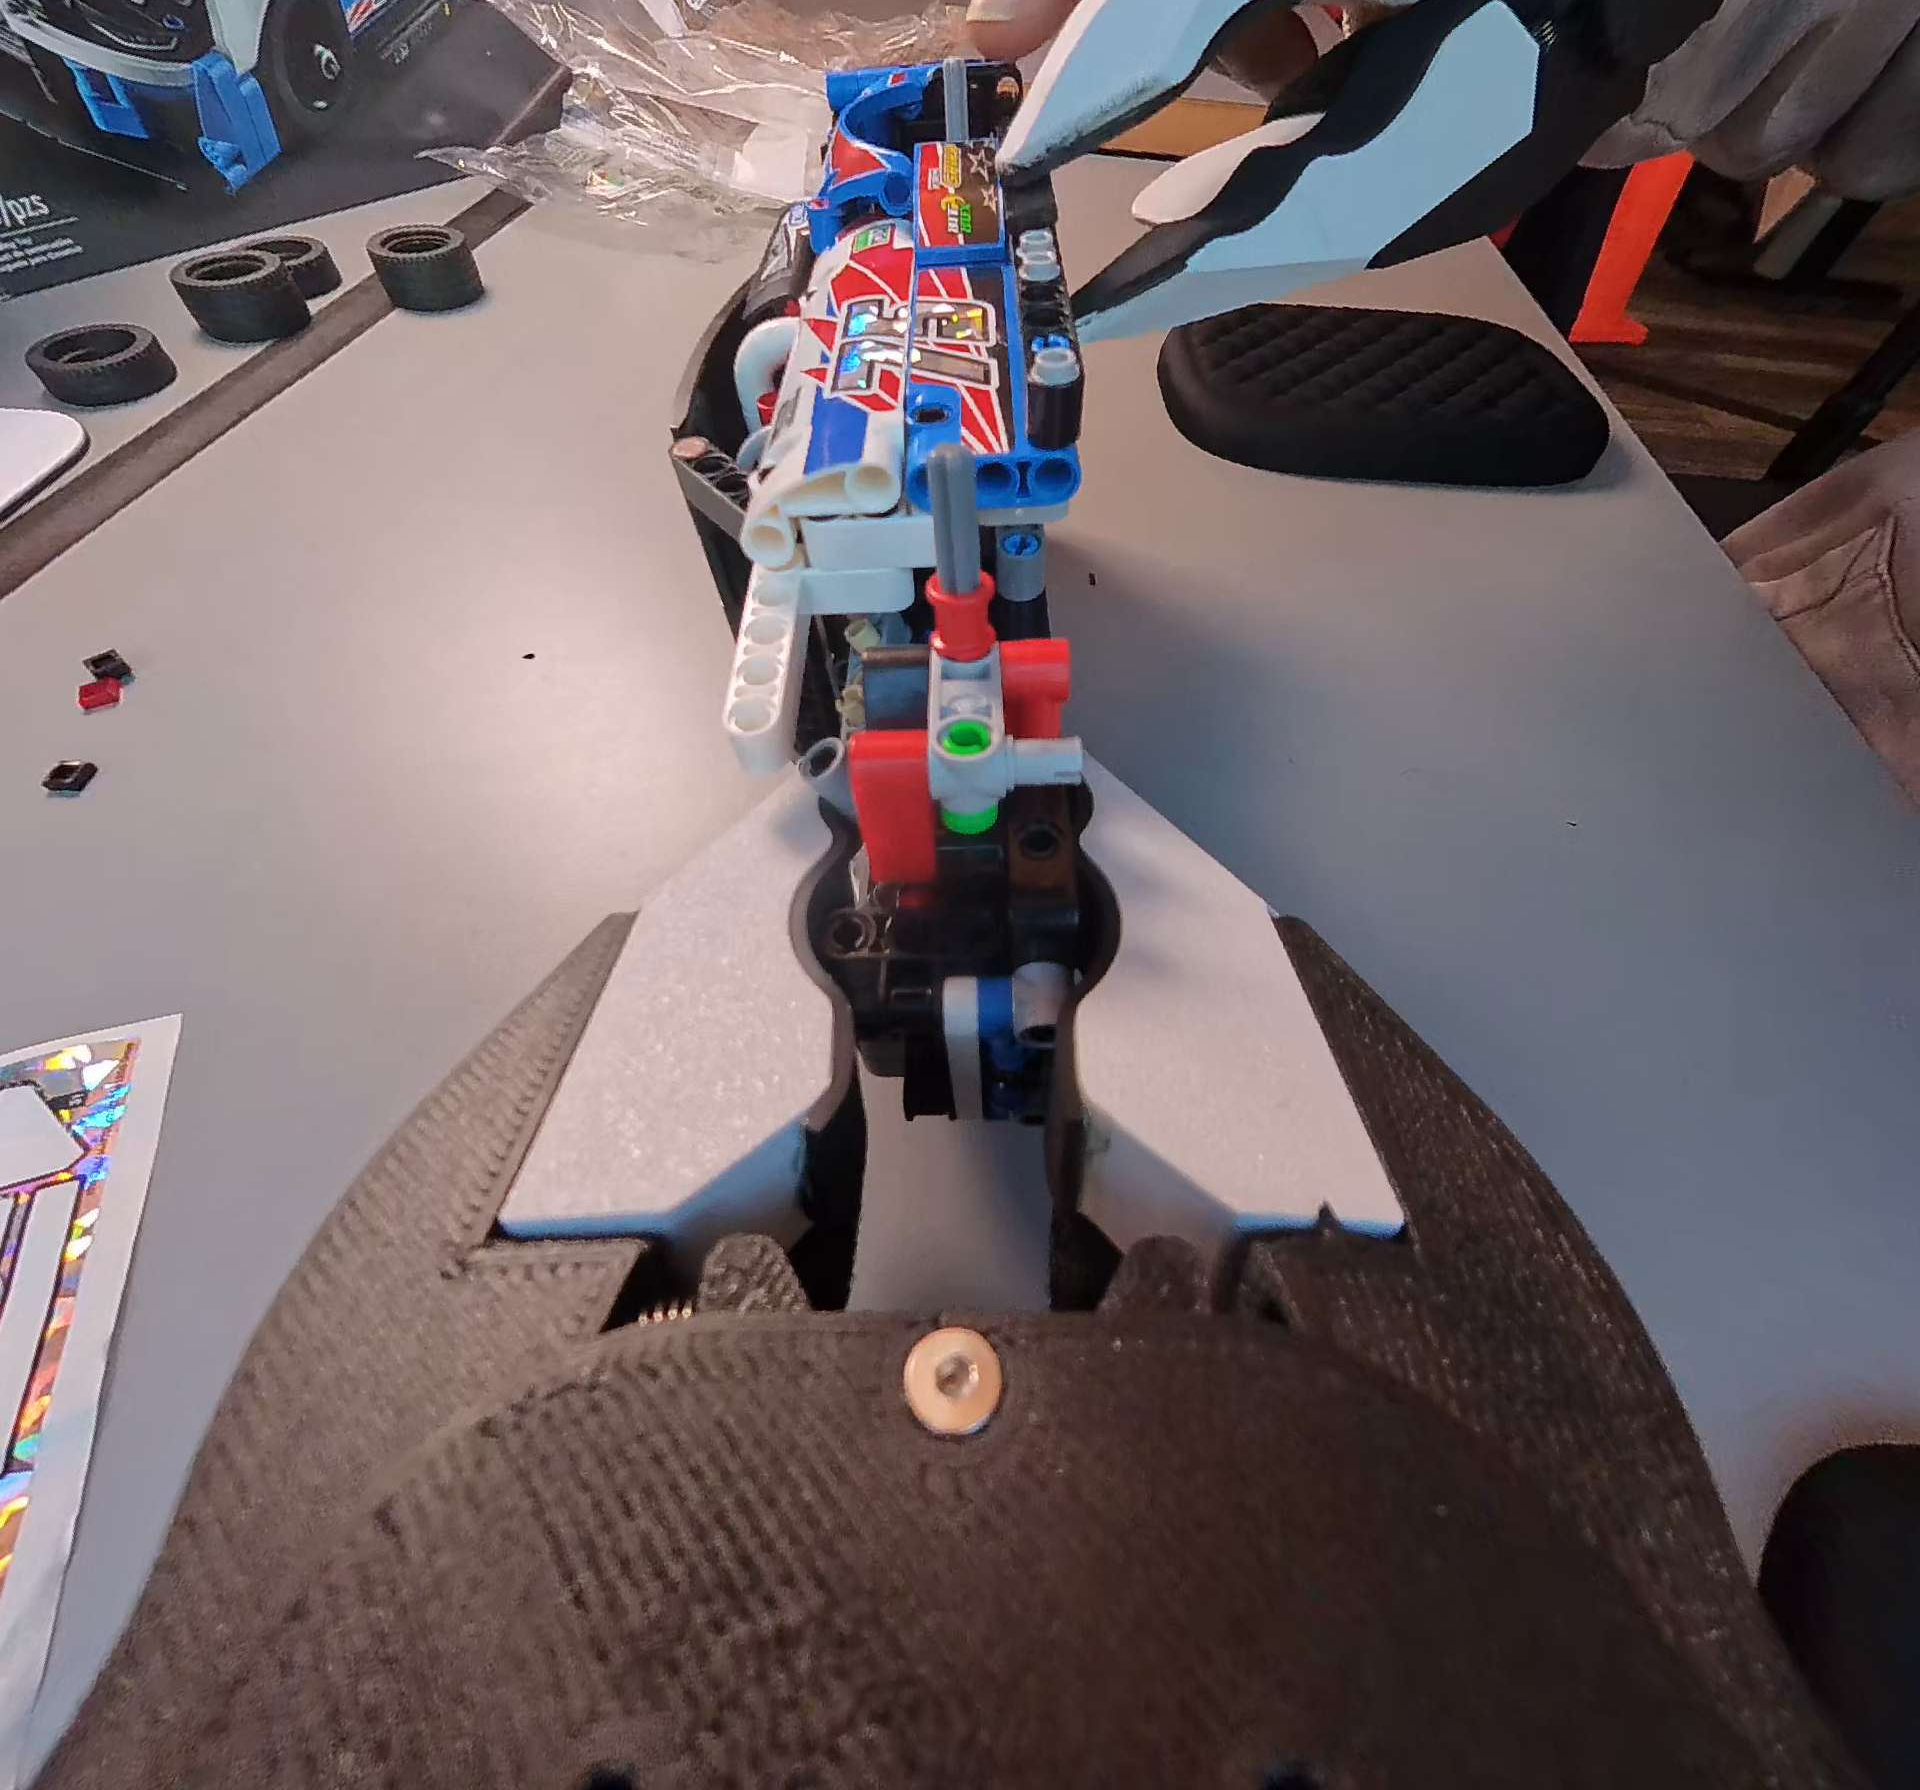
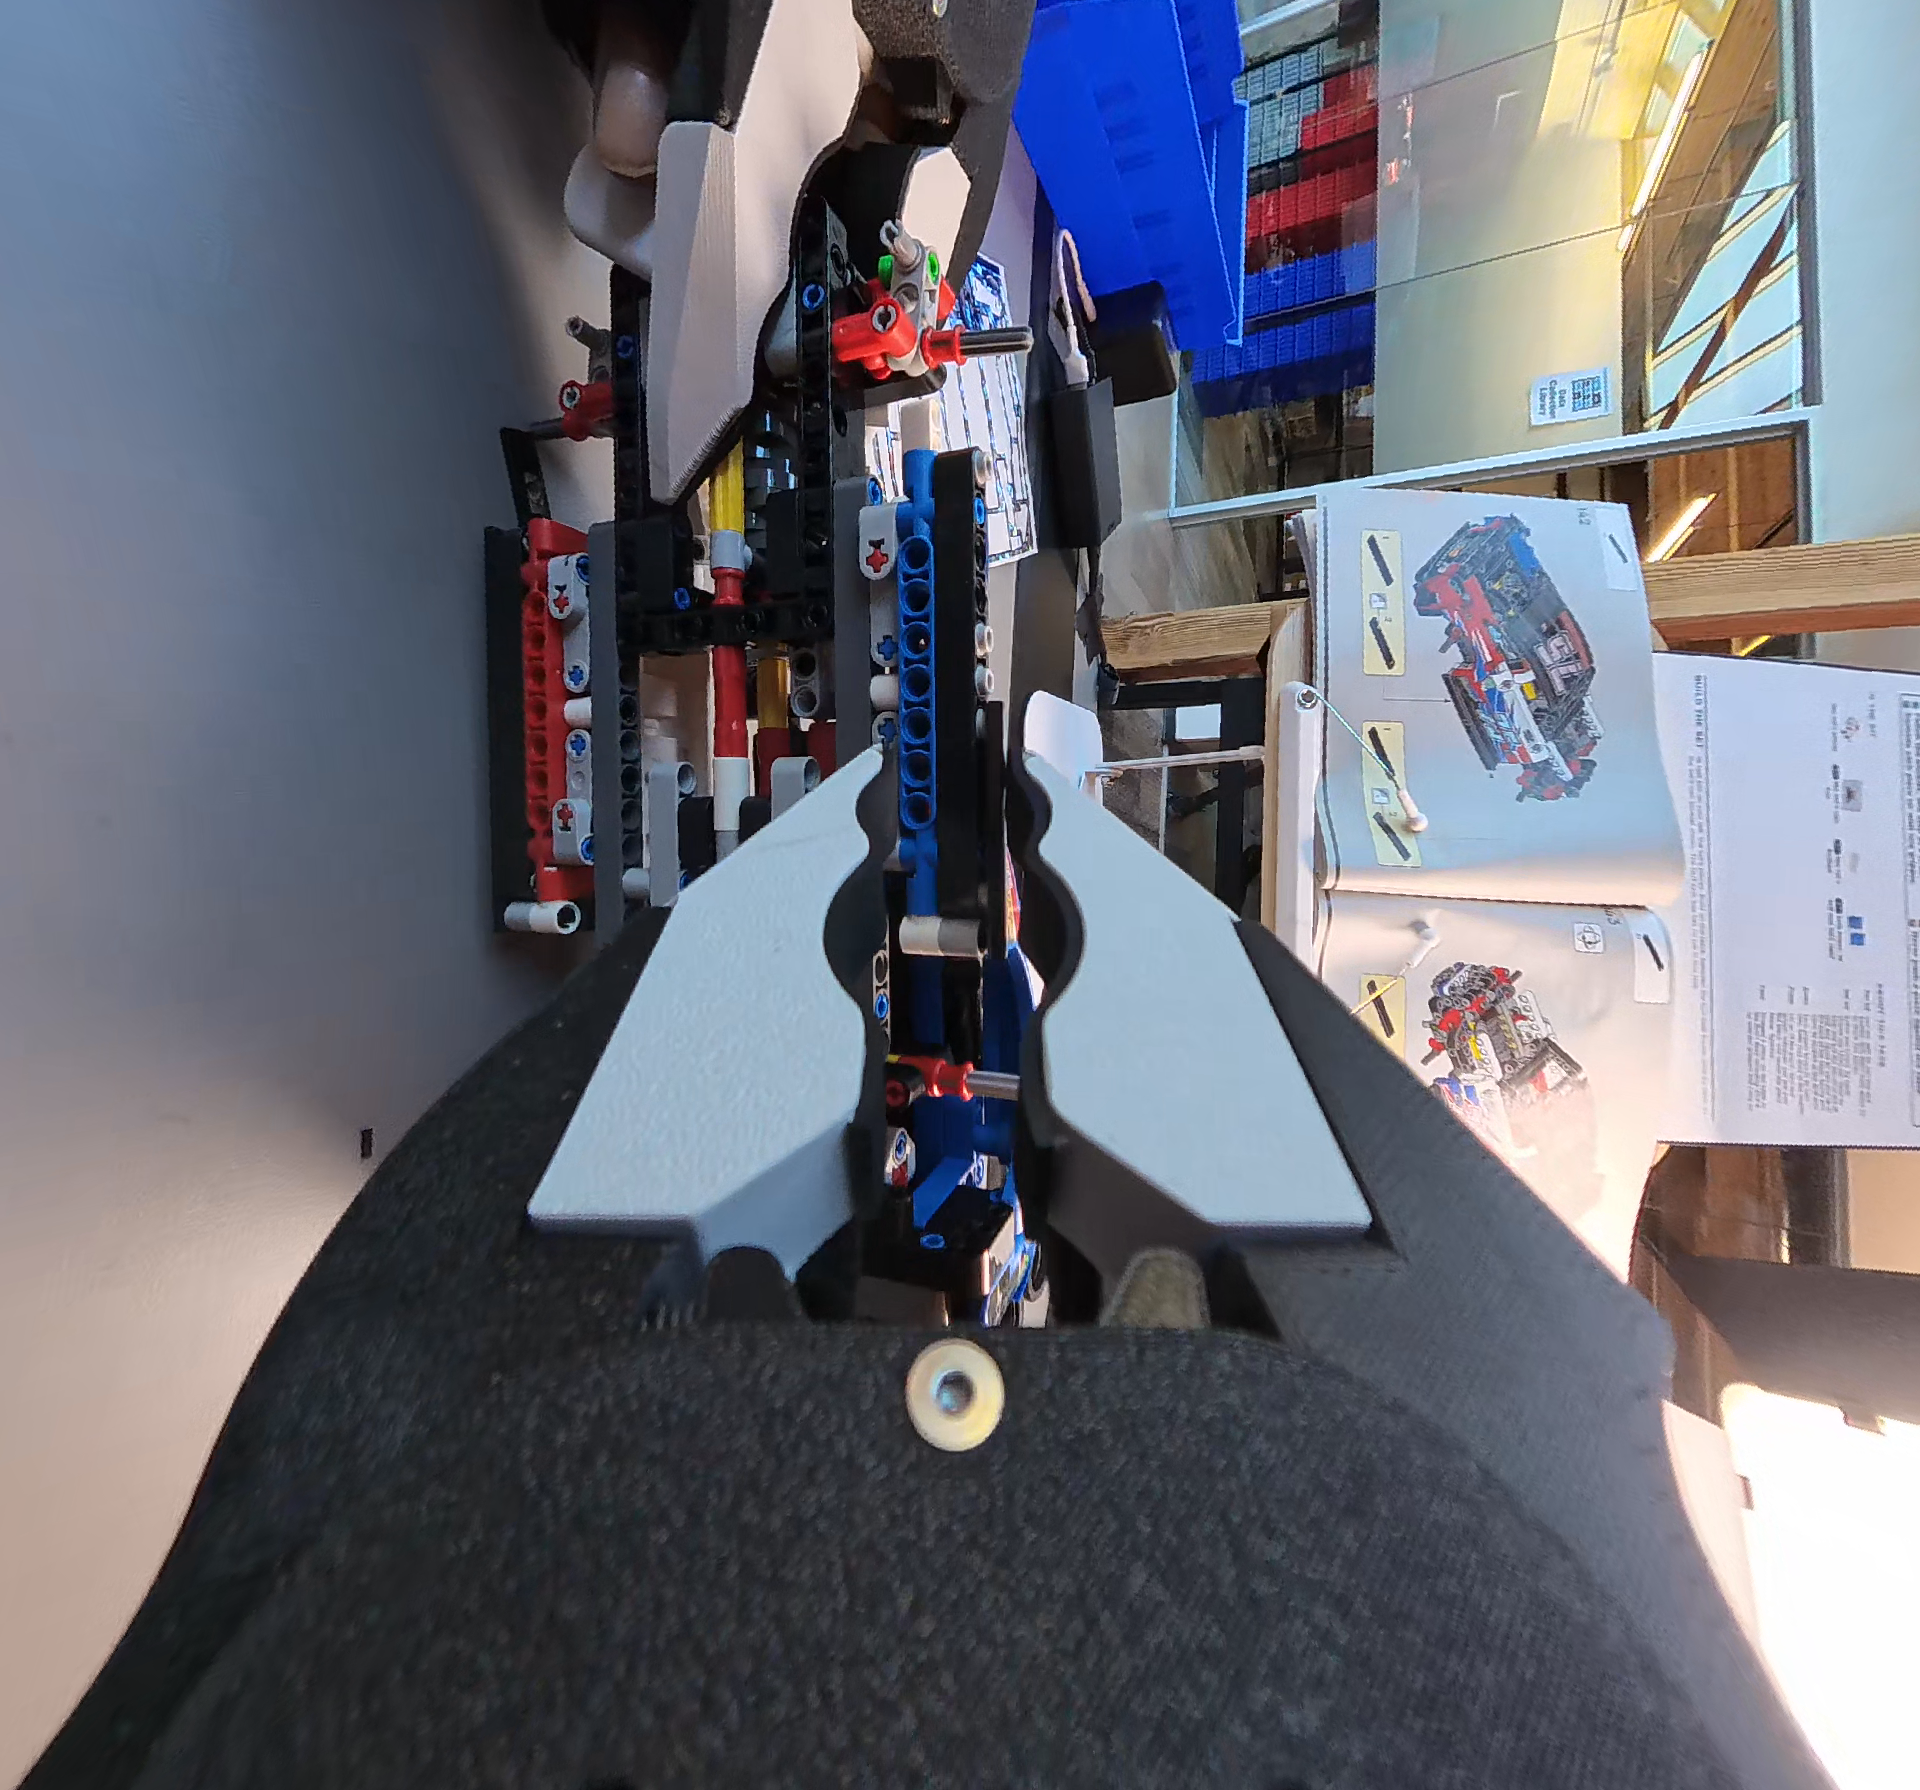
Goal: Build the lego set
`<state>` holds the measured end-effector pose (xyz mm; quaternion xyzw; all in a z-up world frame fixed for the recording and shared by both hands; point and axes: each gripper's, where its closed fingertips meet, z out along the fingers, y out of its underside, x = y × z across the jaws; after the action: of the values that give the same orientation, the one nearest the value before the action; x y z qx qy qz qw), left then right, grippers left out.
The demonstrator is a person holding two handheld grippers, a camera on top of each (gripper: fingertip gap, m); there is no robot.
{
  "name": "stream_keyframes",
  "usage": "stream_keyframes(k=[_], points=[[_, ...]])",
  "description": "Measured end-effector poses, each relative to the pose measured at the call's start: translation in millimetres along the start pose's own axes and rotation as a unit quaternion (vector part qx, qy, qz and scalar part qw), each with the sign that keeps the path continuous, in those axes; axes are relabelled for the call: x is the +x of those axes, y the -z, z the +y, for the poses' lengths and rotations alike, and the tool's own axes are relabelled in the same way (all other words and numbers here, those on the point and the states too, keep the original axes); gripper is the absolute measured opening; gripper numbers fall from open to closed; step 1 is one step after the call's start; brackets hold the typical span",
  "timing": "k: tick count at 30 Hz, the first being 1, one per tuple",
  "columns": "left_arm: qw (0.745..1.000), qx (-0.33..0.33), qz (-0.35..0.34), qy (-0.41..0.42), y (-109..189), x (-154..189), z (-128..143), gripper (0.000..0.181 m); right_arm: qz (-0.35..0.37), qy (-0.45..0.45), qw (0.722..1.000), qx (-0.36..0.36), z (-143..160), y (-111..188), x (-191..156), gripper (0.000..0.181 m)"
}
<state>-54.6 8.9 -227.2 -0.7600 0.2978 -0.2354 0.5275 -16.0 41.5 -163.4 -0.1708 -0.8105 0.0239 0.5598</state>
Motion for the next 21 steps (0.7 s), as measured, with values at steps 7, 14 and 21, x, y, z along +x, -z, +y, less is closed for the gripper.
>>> stream_keyframes(k=[7,14,21], points=[[1.0,0.0,0.001,0.006,0.0,-0.5,0.0,0.033,0.025,0.027,0.999,-0.003,1.6,-1.6,0.8,0.017],[1.0,-0.001,0.0,0.004,-0.1,-0.1,0.2,0.033,0.058,0.061,0.996,-0.008,1.9,-1.5,0.4,0.016],[1.0,-0.003,-0.002,-0.007,0.5,0.5,0.4,0.033,0.047,0.025,0.999,-0.006,1.0,-1.5,0.2,0.016]])
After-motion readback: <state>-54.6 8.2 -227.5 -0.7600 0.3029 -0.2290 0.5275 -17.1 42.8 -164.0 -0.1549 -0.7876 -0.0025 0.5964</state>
